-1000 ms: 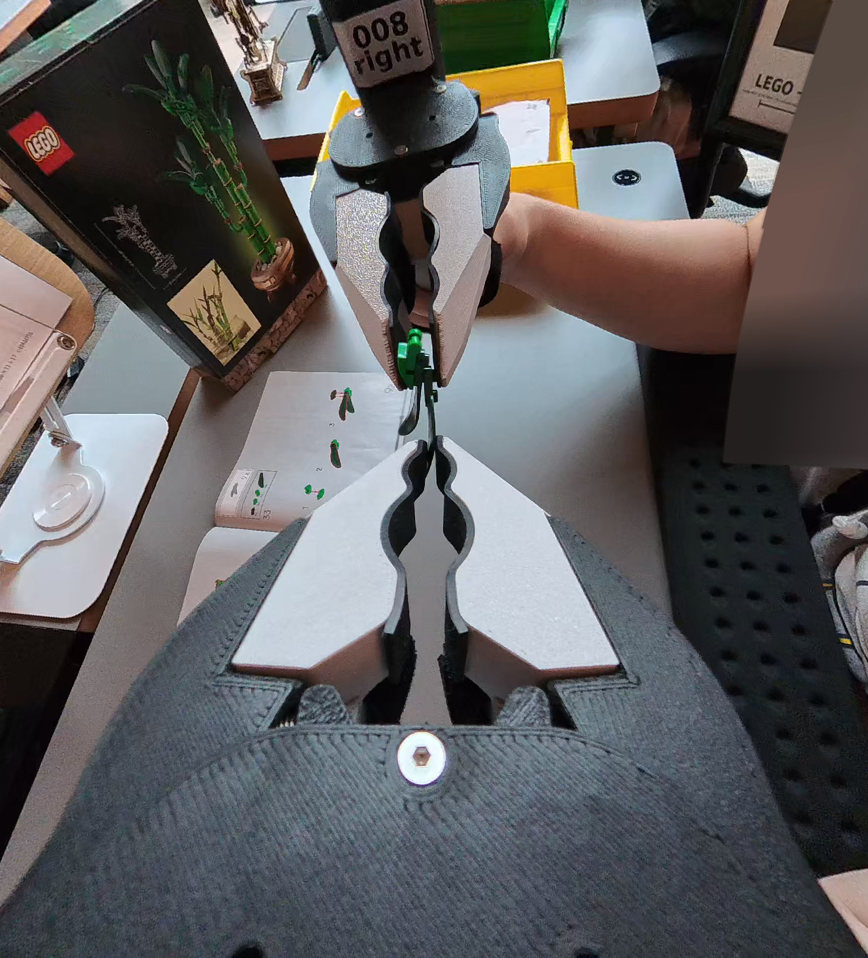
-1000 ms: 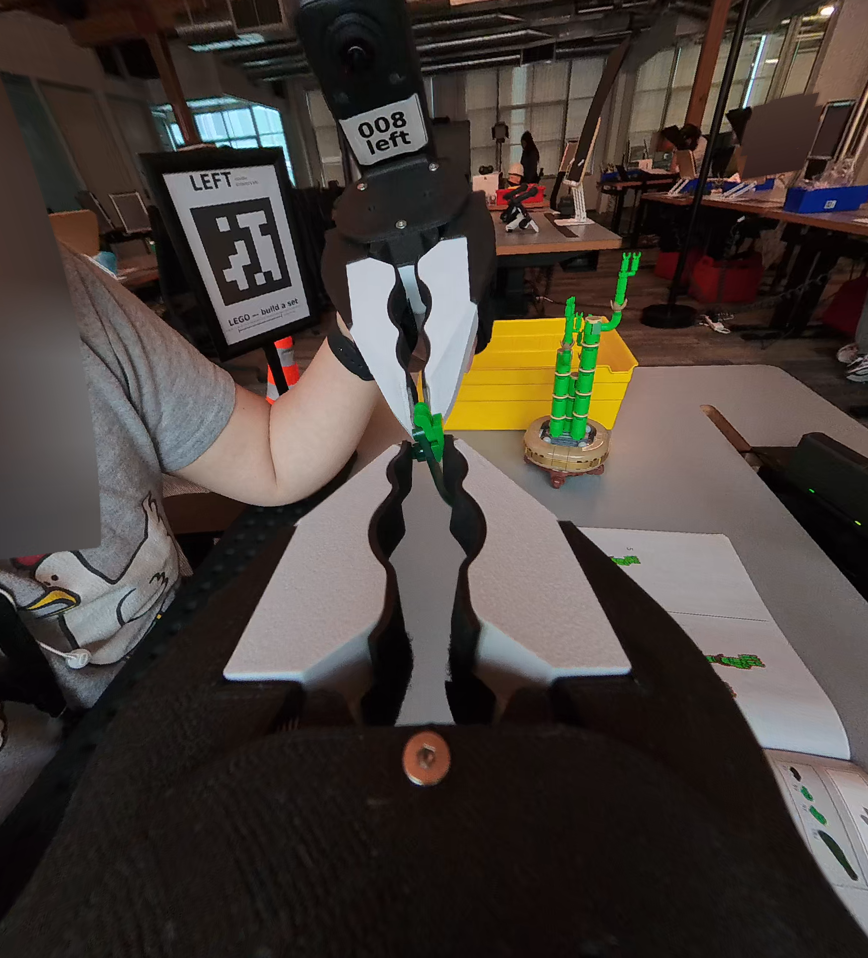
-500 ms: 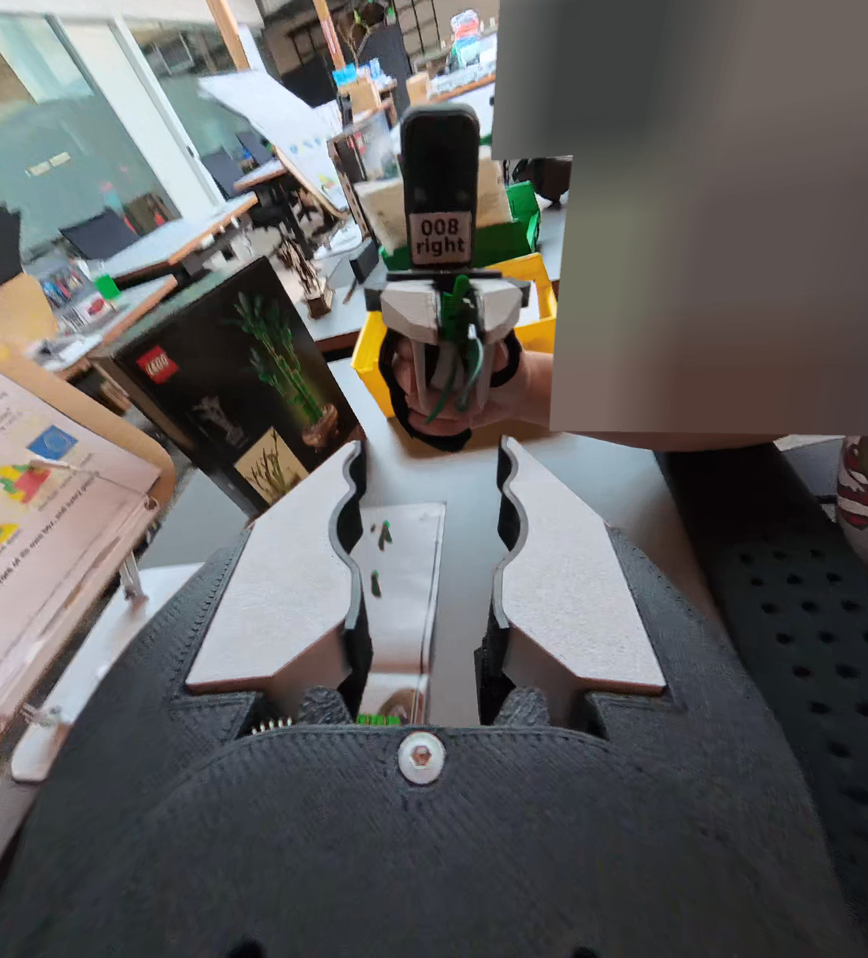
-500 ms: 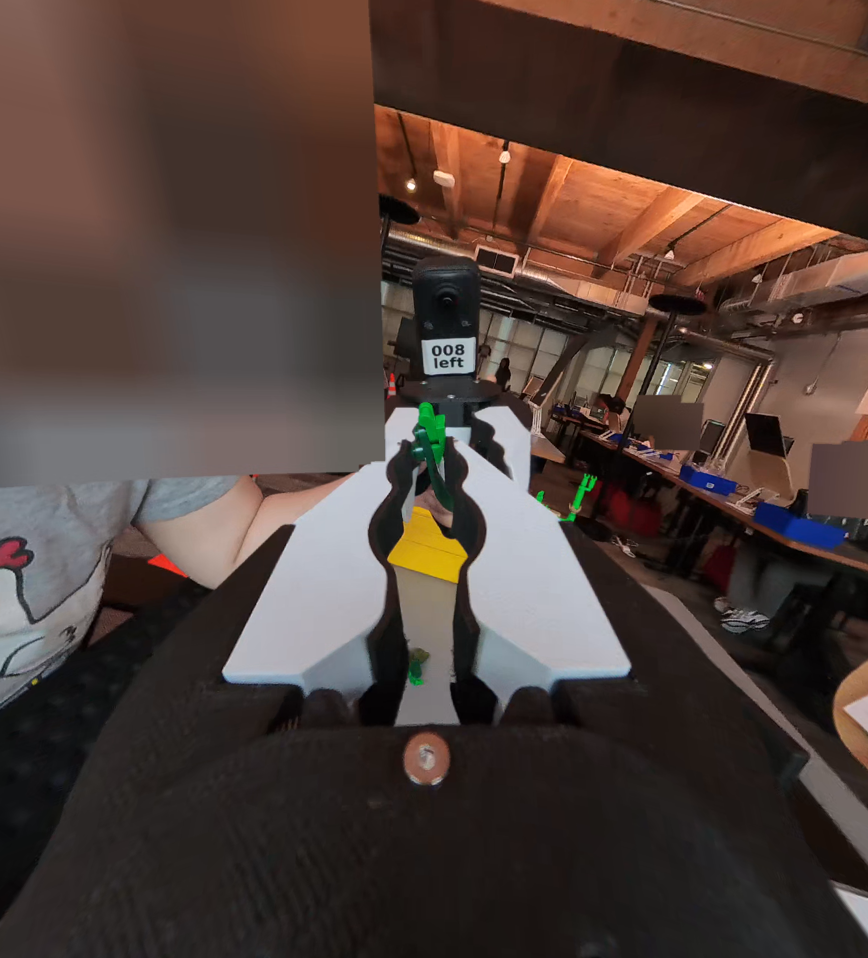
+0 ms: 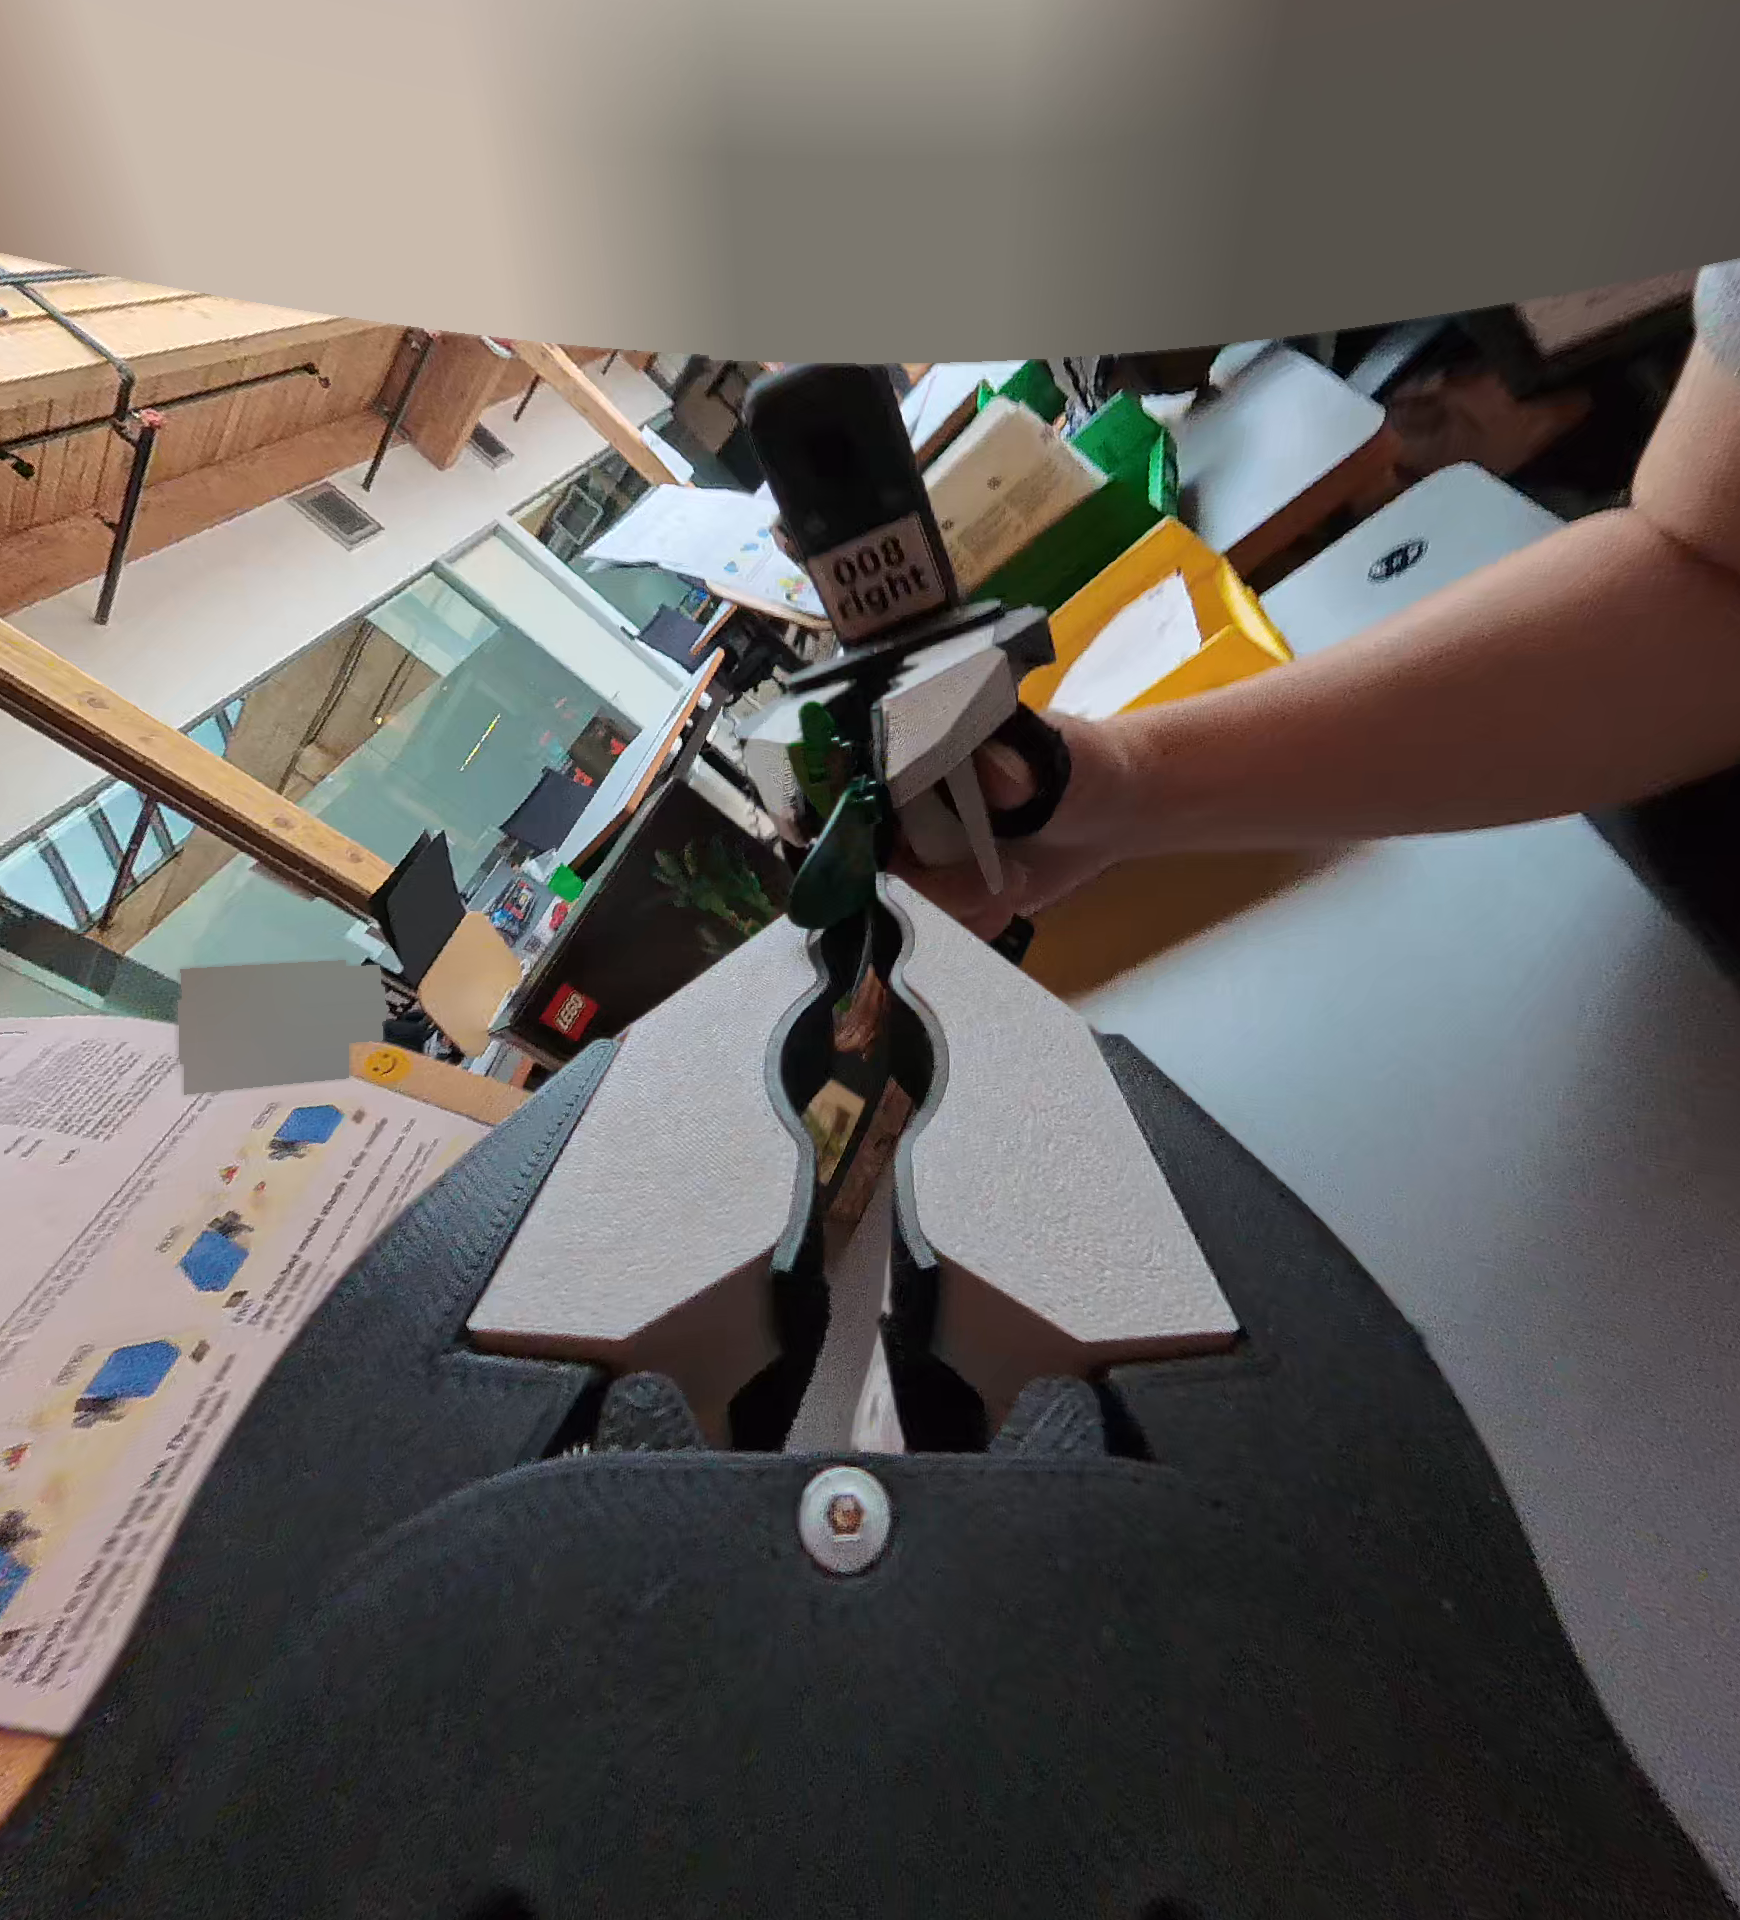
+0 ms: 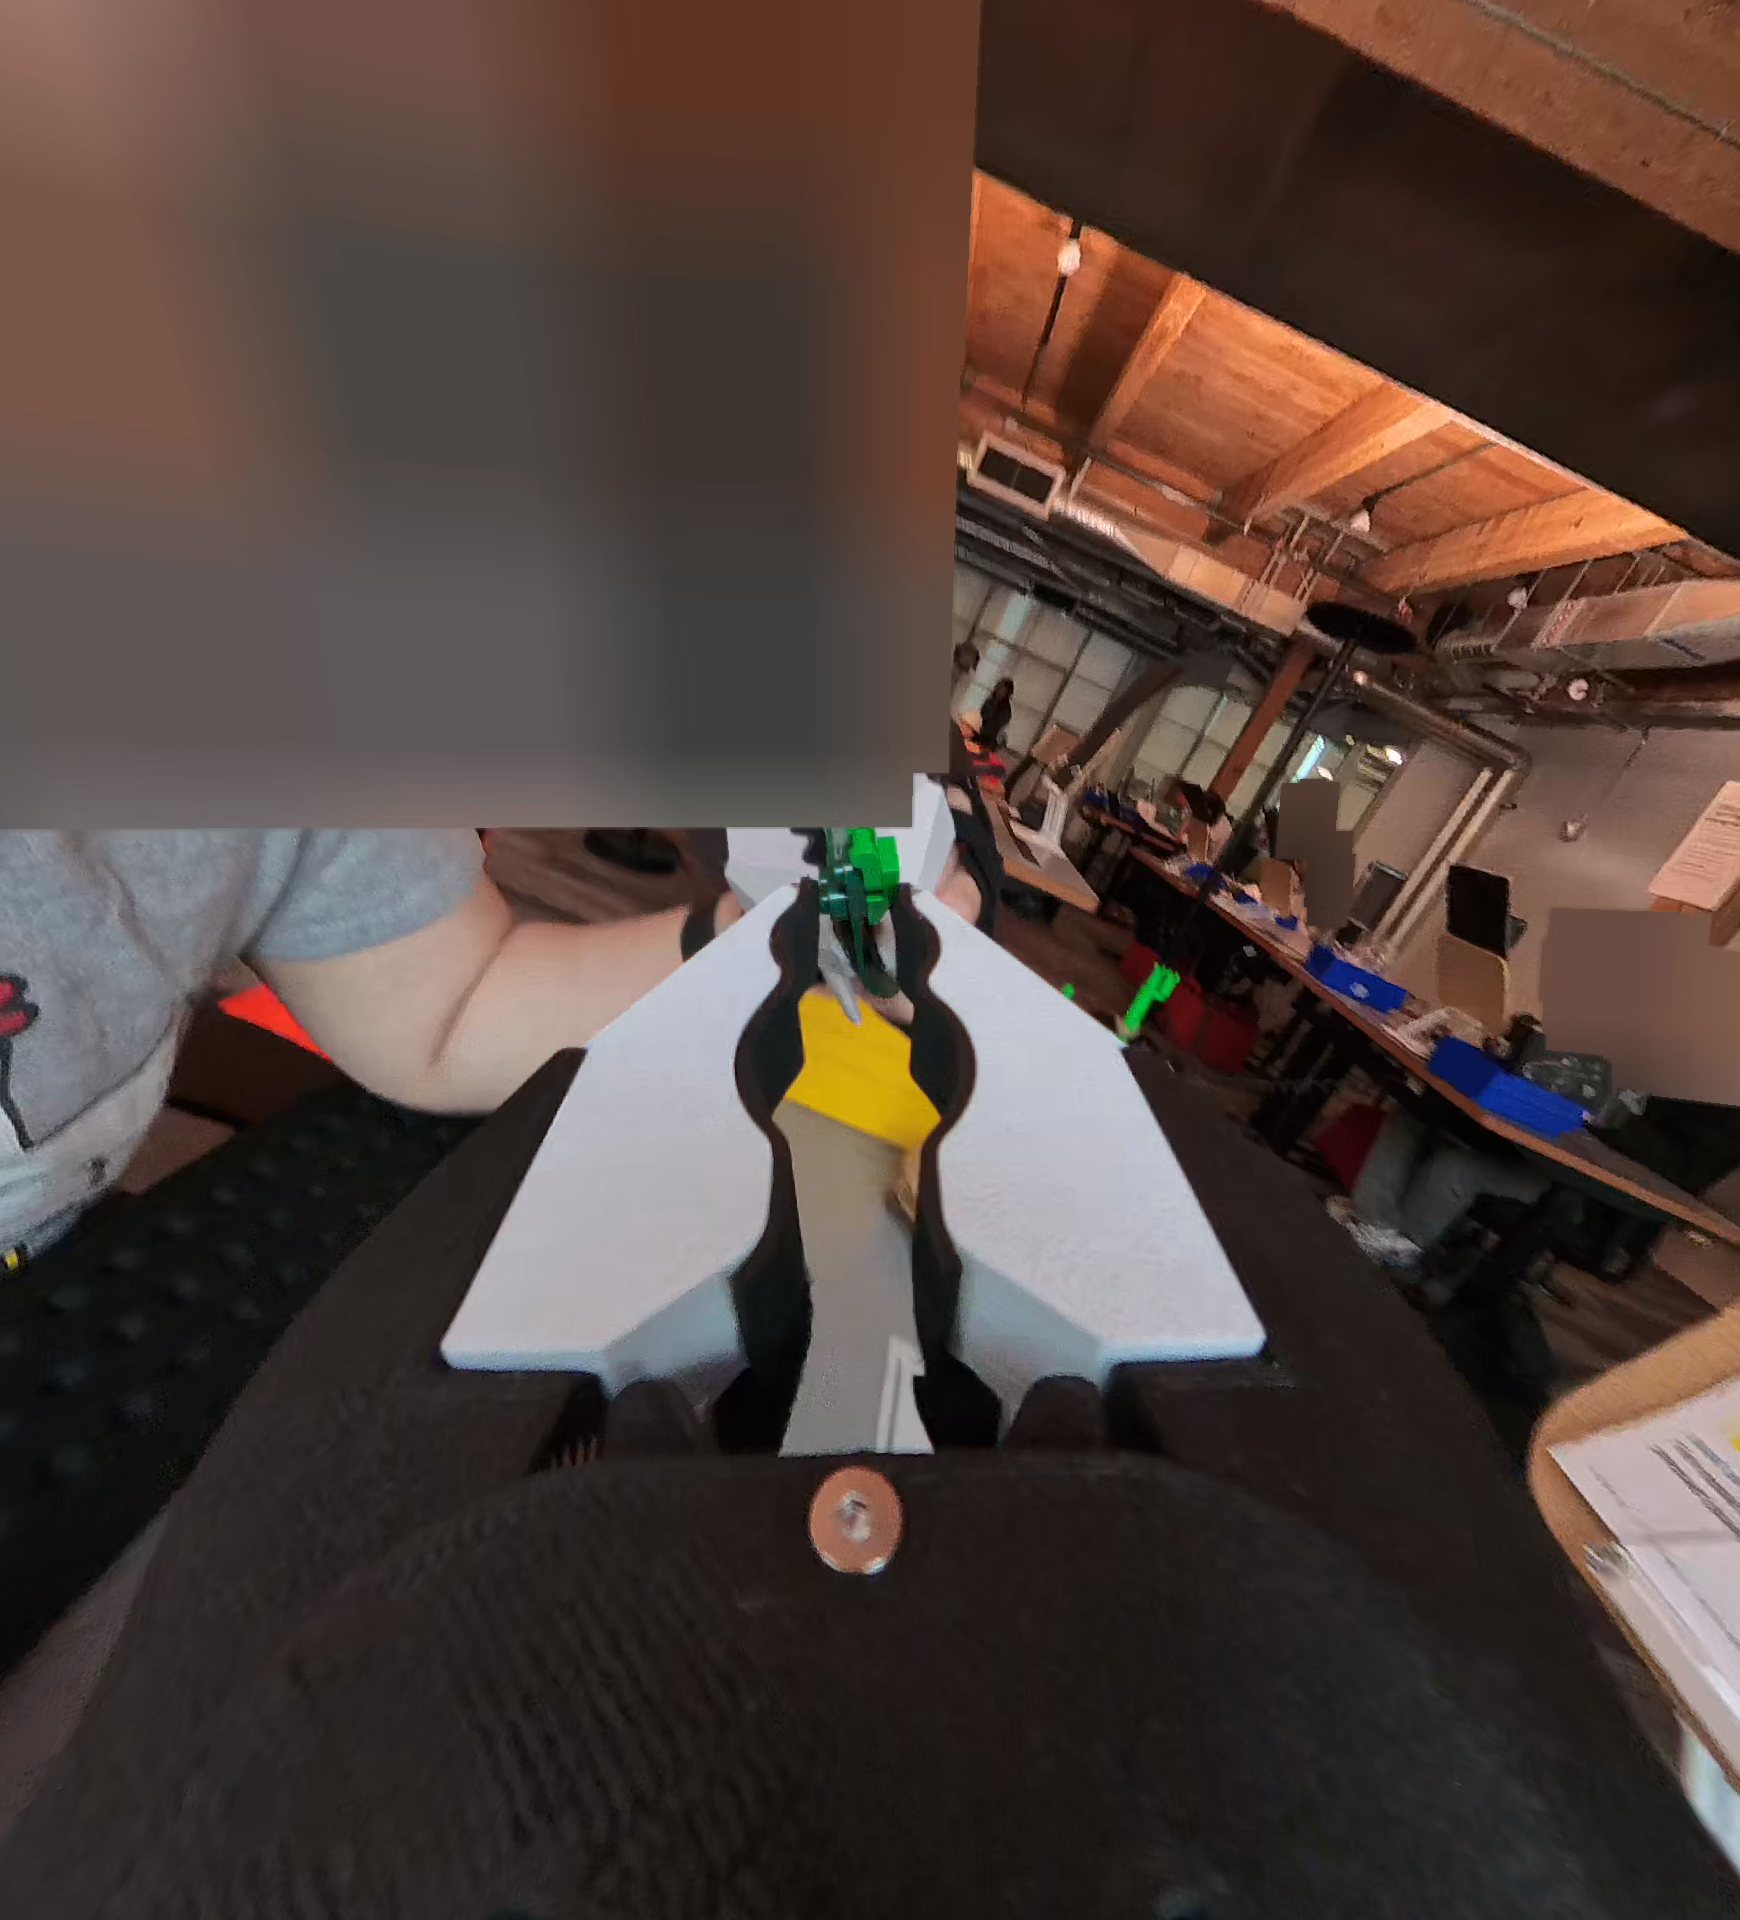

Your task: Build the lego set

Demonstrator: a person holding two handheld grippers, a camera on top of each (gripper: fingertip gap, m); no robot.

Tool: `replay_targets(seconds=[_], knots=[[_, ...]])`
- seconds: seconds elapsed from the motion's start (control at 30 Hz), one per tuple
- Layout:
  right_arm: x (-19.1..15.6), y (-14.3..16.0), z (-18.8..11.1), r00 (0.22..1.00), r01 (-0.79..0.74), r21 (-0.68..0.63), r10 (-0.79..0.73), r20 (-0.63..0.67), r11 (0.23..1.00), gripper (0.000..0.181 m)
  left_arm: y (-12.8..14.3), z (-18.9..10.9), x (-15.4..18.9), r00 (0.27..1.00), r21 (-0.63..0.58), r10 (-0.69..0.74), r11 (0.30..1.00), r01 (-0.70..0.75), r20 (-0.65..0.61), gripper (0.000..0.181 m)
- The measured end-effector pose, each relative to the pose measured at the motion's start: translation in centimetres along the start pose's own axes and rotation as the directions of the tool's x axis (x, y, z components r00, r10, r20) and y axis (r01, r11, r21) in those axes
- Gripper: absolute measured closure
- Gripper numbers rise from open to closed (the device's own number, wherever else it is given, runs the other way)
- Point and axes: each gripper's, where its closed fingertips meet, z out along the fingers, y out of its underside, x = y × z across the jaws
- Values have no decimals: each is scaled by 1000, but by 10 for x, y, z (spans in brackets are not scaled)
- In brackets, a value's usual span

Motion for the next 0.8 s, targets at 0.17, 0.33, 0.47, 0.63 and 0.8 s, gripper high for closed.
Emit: replay_targets(seconds=[0.17, 0.33, 0.47, 0.63, 0.8], knots=[[0, 25, 0, 978, 178, -341, -204, -40, 923, 156, 22, -6, 3, 986, -211, 168, 963, -165, -7, 181], [4, 47, -4, 918, 314, -600, -397, -8, 736, 154, 46, -10, 11, 961, -385, 265, 881, -275, -80, 181], [-1, 57, -4, 912, 330, -667, -407, 45, 668, 160, 52, -7, 20, 955, -413, 266, 862, -295, -127, 181], [-1, 75, -10, 906, 334, -757, -412, 94, 561, 168, 68, -6, 25, 950, -481, 266, 819, -311, -163, 181], [0, 85, -12, 895, 344, -800, -430, 121, 491, 168, 76, -6, 27, 954, -519, 239, 801, -298, -179, 181]])
